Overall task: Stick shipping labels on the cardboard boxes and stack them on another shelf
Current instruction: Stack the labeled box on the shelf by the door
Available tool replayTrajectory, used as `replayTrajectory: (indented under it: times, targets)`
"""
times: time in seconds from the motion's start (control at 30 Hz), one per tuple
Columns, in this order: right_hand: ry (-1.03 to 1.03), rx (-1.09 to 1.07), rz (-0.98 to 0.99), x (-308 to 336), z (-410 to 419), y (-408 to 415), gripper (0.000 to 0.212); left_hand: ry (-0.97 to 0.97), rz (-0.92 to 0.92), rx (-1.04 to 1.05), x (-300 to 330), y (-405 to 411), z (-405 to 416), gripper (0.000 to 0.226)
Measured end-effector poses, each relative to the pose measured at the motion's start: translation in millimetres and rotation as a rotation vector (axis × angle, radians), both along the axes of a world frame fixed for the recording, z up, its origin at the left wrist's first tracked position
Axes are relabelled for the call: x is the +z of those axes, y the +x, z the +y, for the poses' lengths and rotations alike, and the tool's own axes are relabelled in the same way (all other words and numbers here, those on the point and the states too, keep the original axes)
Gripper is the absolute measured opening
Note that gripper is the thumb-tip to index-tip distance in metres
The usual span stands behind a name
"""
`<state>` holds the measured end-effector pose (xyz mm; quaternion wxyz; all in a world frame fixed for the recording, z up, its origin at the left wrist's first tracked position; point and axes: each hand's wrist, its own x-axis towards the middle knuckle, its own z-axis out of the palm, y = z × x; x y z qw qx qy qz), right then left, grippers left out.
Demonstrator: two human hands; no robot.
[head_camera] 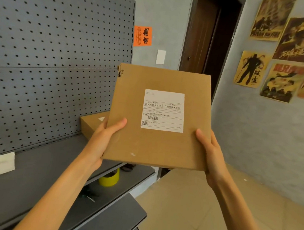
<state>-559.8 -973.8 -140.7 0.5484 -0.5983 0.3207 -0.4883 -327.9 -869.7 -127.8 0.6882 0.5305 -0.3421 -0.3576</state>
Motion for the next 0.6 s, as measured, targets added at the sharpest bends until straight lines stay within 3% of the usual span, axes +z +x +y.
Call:
replayTrajectory:
  times: [0.23, 0.37, 0.5, 0.6]
  targets:
    - [-0.027, 0.044, 0.027, 6.7, -87.4, 20.1, 0.061, -0.010, 0.041, 0.047, 1.2, 15.2, -74.7, 0.038]
    - [-0.041, 0.110, 0.031, 12.8, -134.6, 45.1, 0.059, 0.001, 0.035, 0.100, 5.3, 33.6, -105.9, 0.056]
    - [-0.036, 0.193, 0.023, 15.2, -171.4, 70.0, 0.055, -0.002, 0.047, 0.184, 8.5, 47.9, -124.9, 0.051]
    - [-0.011, 0.244, 0.008, 16.7, -191.5, 90.6, 0.050, 0.010, 0.004, 0.264, 8.6, 59.3, -131.3, 0.074]
